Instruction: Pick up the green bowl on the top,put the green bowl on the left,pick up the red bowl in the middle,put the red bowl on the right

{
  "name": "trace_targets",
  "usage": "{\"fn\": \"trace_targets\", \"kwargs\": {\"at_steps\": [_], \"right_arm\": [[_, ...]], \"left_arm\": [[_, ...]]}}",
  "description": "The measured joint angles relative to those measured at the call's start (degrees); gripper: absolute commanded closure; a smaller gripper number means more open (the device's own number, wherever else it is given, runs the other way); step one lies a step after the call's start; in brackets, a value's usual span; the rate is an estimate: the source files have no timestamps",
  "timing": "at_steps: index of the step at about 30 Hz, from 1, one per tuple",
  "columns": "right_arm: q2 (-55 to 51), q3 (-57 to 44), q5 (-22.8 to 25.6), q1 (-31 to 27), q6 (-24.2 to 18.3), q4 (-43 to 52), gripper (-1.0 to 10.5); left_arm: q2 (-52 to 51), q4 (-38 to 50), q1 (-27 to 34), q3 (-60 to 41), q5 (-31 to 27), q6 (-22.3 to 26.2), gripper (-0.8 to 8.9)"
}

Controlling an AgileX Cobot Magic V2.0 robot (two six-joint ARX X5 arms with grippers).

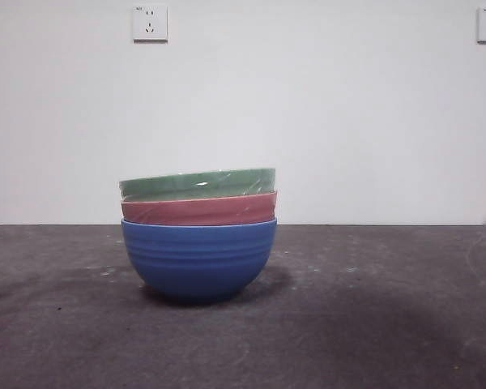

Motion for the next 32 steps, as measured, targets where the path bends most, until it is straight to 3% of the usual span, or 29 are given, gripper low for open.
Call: {"fn": "trace_targets", "kwargs": {"at_steps": [6,18,20,22,24,32], "right_arm": [[10.03,11.21,-4.59,0.0,-6.71,-3.13,9.5],[27.67,29.92,-19.43,0.0,-24.15,-15.41,9.3],[29.16,30.97,-20.13,0.0,-25.64,-16.59,8.1],[29.99,31.21,-20.15,0.0,-26.45,-17.11,7.0],[30.34,31.21,-20.15,0.0,-26.82,-17.66,6.8],[30.38,31.23,-20.17,0.15,-26.84,-17.99,6.9]], "left_arm": [[11.58,-3.54,0.0,10.91,5.88,6.54,8.2],[32.41,-18.93,-1.01,32.63,22.32,21.46,8.12],[33.77,-20.79,-2.27,34.29,22.73,23.08,7.81],[34.51,-21.62,-3.74,34.82,22.73,24.24,6.19],[34.88,-21.88,-5.53,34.93,22.58,25.05,4.67],[37.86,-21.03,-16.76,35.63,14.93,25.88,4.67]]}}
